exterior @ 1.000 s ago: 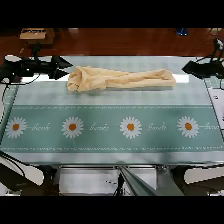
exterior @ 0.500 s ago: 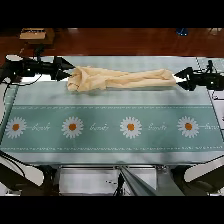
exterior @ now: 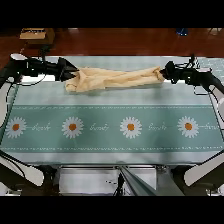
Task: Fold the shirts.
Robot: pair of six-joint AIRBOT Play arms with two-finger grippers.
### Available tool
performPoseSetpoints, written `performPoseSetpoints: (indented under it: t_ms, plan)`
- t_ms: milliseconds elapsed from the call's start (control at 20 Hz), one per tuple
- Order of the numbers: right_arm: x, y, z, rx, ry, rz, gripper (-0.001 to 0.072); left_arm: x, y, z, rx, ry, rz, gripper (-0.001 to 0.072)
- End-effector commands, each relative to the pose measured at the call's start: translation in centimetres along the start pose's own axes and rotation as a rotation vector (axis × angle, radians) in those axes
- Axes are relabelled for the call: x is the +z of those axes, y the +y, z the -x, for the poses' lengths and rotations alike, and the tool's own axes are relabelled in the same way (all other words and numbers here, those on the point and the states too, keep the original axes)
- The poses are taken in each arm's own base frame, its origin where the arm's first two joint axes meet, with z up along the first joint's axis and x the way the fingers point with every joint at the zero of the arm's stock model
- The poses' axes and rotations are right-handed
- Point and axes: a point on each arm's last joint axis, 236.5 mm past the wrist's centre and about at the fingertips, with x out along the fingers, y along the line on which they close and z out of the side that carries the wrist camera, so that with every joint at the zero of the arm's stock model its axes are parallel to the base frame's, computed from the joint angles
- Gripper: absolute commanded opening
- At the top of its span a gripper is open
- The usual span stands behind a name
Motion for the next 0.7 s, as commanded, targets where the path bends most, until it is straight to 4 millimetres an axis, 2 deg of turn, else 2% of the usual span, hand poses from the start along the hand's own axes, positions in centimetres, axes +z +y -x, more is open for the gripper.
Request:
performPoseSetpoints:
  t_ms: [0, 50, 150, 250, 350, 450, 500, 550, 650]
  plan:
    - [-0.2, 3.3, 1.6, 0.011, -0.001, 0.138, 0.0028, -0.9, -1.5, 0.6, -0.017, 0.031, -0.015, 0.0404]
    - [-0.5, 4.3, 3.0, 0.004, 0.018, 0.184, 0.0027, -0.9, -2.1, 1.0, -0.019, 0.024, -0.006, 0.0349]
    - [-0.7, 5.4, 6.6, -0.058, 0.045, 0.275, 0.0027, -1.3, -4.1, 1.7, -0.031, 0.027, -0.029, 0.0111]
    - [-0.8, 5.9, 11.1, -0.16, 0.058, 0.364, 0.0027, -2.5, -6.7, 1.4, -0.051, 0.054, -0.075, 0.0087]
    - [-1.1, 6.5, 15.3, -0.238, 0.061, 0.435, 0.0027, -4.1, -9.5, -0.3, -0.083, 0.097, -0.119, 0.0087]
    - [-2.1, 7.9, 19.6, -0.281, 0.065, 0.489, 0.0027, -6.4, -11.8, -3.1, -0.109, 0.156, -0.158, 0.0086]
    - [-2.7, 8.8, 21.4, -0.291, 0.064, 0.512, 0.0027, -7.6, -12.9, -4.9, -0.114, 0.185, -0.179, 0.0074]
    - [-3.4, 9.5, 23.2, -0.304, 0.061, 0.536, 0.0027, -9.0, -14.1, -6.6, -0.119, 0.213, -0.203, 0.0026]
    - [-5.0, 11.3, 26.6, -0.315, 0.048, 0.574, 0.0027, -11.8, -16.0, -9.8, -0.128, 0.261, -0.244, 0.0022]
